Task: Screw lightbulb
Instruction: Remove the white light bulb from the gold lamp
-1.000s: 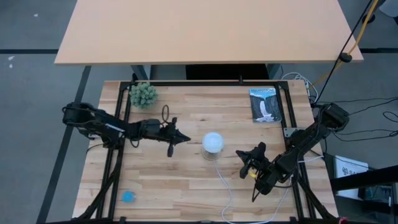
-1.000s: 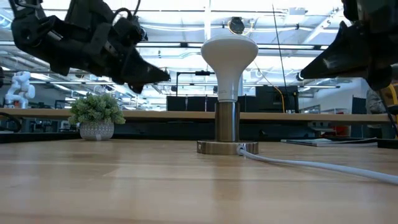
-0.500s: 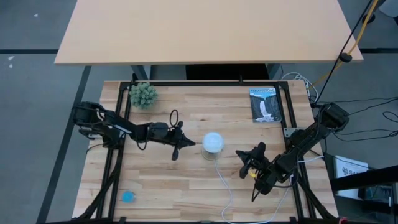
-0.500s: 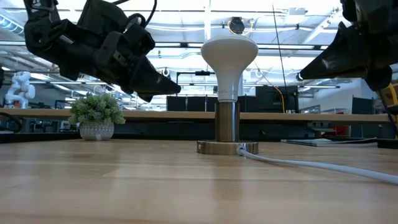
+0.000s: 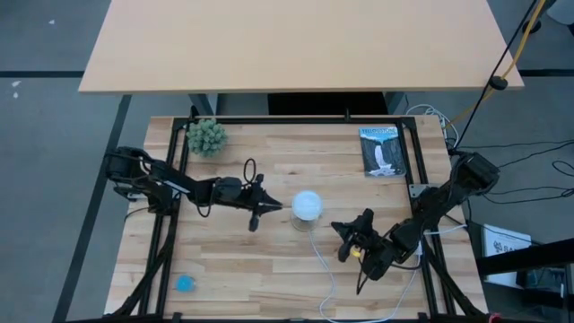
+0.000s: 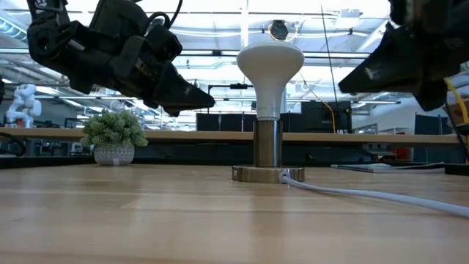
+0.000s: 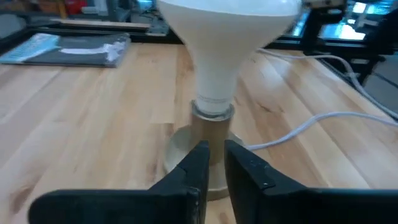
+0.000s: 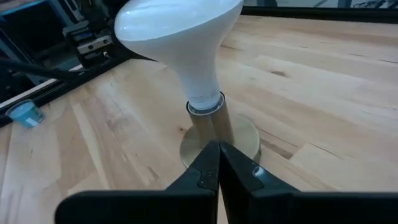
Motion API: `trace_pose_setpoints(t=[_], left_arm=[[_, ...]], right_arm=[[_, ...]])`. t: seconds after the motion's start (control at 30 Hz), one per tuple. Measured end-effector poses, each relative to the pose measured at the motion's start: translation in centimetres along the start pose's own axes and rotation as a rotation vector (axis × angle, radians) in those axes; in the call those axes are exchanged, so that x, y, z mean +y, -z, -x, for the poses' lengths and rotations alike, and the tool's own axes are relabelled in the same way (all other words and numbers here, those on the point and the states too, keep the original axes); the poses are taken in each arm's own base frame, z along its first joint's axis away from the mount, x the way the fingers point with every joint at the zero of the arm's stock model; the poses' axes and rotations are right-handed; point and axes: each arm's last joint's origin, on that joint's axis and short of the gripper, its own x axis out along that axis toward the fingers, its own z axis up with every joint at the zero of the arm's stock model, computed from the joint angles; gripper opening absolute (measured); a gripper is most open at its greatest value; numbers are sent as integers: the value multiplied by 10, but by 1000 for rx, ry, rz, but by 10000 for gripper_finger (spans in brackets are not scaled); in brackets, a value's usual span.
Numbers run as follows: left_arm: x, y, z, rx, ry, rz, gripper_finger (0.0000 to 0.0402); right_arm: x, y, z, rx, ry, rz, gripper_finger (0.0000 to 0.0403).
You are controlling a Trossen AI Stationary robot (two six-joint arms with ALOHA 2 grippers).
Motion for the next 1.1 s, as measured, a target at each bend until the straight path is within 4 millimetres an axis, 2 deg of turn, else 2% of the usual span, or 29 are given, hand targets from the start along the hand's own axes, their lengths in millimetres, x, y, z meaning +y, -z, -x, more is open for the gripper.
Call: trace_pose_setpoints(t=[0.33,0.53,0.67,0.8,0.97,1.1], left_arm=[[4,-5,0,-49,-78,-33,54],[23,-13,-5,-17,-127,-31,5],[46,-18,-17,44,-90,2,2],[63,-19,-37,55,-7,22,1],[65,-20,-60,57,93,23,1],[61,-19,-71,65,140,22,1]], right_arm=[[7,18,-27,33,-25,-37,0],[17,12,-47,54,-149,31,0],[19,7,-55,42,-198,143,0],[18,5,-58,40,-190,158,0],[16,2,-63,29,-173,193,0],[13,0,-67,24,-155,199,0]])
